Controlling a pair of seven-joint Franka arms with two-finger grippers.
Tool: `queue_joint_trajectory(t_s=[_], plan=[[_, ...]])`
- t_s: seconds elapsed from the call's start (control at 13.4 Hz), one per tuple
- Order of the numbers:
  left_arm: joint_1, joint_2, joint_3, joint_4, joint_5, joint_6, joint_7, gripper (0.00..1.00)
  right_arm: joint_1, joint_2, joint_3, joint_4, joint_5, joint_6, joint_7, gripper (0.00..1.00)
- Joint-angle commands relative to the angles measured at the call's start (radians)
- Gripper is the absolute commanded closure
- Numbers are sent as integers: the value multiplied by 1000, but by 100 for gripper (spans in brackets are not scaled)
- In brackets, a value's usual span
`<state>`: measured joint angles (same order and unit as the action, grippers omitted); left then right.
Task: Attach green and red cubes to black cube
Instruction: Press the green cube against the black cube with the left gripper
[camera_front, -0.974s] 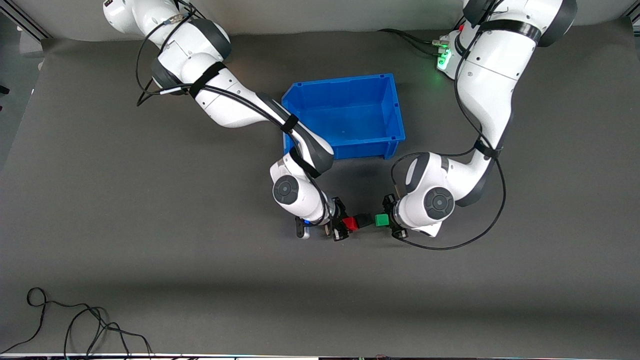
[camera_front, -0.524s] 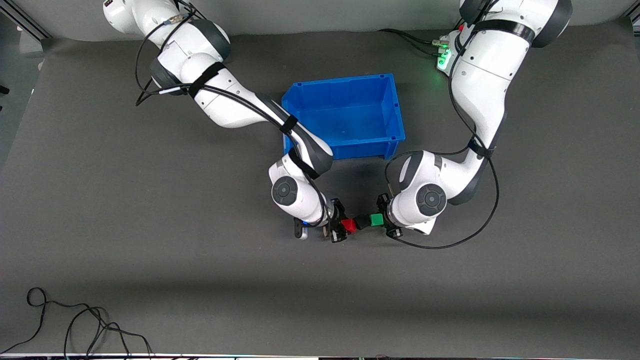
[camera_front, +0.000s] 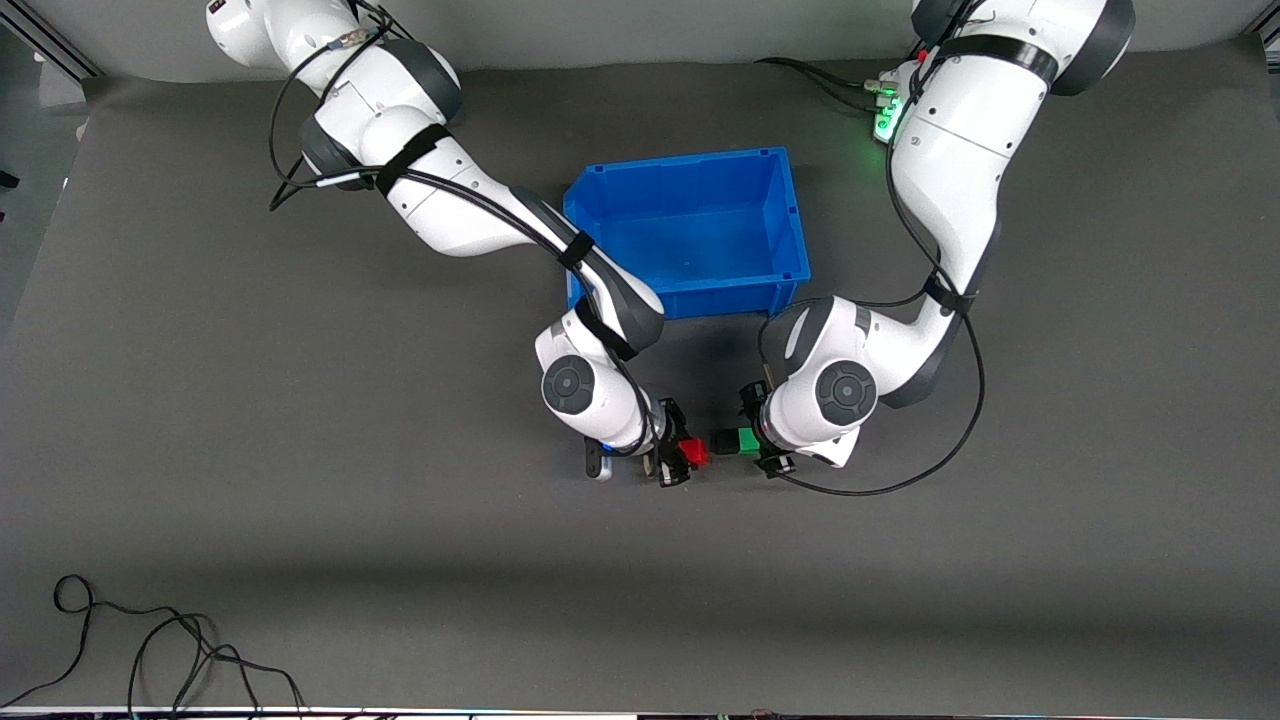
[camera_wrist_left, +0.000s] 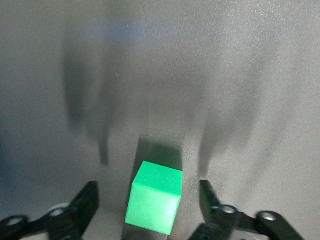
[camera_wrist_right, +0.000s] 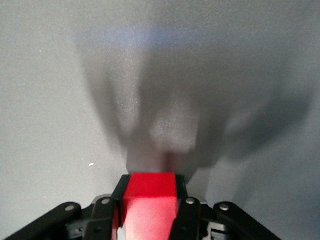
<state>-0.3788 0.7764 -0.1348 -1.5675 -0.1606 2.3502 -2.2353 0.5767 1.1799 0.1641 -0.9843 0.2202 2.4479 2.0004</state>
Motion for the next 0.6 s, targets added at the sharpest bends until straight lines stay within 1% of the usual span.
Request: queue_joint_trajectory(t_s=[0.0,0.15,0.22,0.37,0.52], plan=[[-8,15,20,44,13,-20,-15,0,12,10,-11,32,5,-24,29,82],[-2,12,26,60,16,-34,-15,0,14,10,-8,32,5,-24,32,82],[-3,11,40,78,16,-60,-15,0,14,10,-5,32,5,-23,40,82],[9,6,58,125,16,-135,-11,0,14,10,-1,32,5,-23,49,82],[40,3,60,184,32,-176,-1,0,25,10,-1,32,5,-24,60,82]])
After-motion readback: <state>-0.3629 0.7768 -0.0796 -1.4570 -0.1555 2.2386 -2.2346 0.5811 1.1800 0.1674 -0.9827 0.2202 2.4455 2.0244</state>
